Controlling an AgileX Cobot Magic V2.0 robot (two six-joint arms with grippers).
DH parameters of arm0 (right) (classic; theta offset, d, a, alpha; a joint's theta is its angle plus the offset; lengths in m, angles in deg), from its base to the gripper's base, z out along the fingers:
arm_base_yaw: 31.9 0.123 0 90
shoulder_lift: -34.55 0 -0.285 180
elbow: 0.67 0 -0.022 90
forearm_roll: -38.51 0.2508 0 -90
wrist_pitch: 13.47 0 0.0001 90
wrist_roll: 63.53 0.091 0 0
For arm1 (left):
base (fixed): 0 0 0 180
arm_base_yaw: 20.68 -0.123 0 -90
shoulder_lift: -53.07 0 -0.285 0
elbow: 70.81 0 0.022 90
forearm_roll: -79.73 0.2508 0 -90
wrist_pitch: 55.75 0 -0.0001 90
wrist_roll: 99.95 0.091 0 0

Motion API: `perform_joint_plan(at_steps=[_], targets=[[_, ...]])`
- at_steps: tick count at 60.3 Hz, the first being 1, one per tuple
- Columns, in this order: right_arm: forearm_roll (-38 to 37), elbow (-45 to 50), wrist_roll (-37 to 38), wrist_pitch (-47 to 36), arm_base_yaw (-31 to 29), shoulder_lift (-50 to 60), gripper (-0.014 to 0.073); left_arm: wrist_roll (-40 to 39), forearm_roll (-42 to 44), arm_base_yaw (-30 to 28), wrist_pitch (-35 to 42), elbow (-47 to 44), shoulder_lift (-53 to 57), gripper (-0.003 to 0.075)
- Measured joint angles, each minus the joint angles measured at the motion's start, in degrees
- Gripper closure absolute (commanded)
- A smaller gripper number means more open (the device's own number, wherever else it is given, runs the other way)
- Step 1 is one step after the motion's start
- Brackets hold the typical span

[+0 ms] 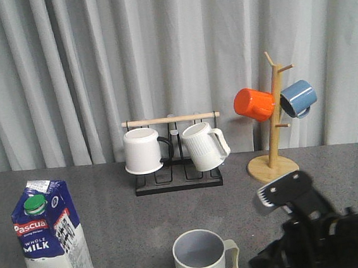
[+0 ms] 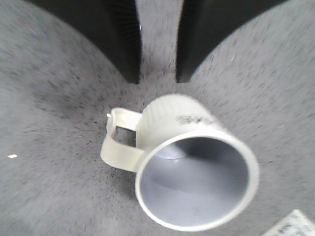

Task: Place milk next to cup
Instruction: 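Release the mug and withdraw the right gripper, then lower the left gripper onto the milk carton top and grasp it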

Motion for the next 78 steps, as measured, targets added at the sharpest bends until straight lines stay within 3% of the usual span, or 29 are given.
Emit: perform_joint_plan(at_steps=[2, 11, 22, 34, 44, 53, 78], targets=[[-1.75, 0.0, 0.92, 1.08, 0.0, 2.12, 0.061, 0.0, 0.0, 0.0, -0.07, 0.0, 0.0, 0.0343], [-9.43, 0.0, 5.58, 7.2, 0.0, 14.59, 0.0598, 0.0, 0.0, 0.0, -0.11, 0.0, 0.0, 0.0343], [-12.01, 2.51, 7.82, 12.04, 0.0, 30.15, 0.0598, 0.0, 0.0, 0.0, -1.83, 0.0, 0.0, 0.0343], [-14.56, 16.05, 8.41, 8.41, 0.0, 45.49, 0.0598, 0.0, 0.0, 0.0, -3.09, 0.0, 0.0, 0.032], [-15.08, 27.64, 8.98, 6.02, 0.0, 50.4, 0.0598, 1.83, -1.95, 0.0, -4.83, 2.78, -2.57, 0.0216], [-15.26, 31.74, 9.61, 5.68, 0.0, 50.78, 0.0598, 8.46, -6.53, 0.0, -6.38, 10.41, -7.39, 0.0155], [-19.42, 31.98, 12.23, 11.02, 0.0, 50.85, 0.0598, 17.4, -9.87, 0.0, -18.9, 42.17, -35.0, 0.0154]])
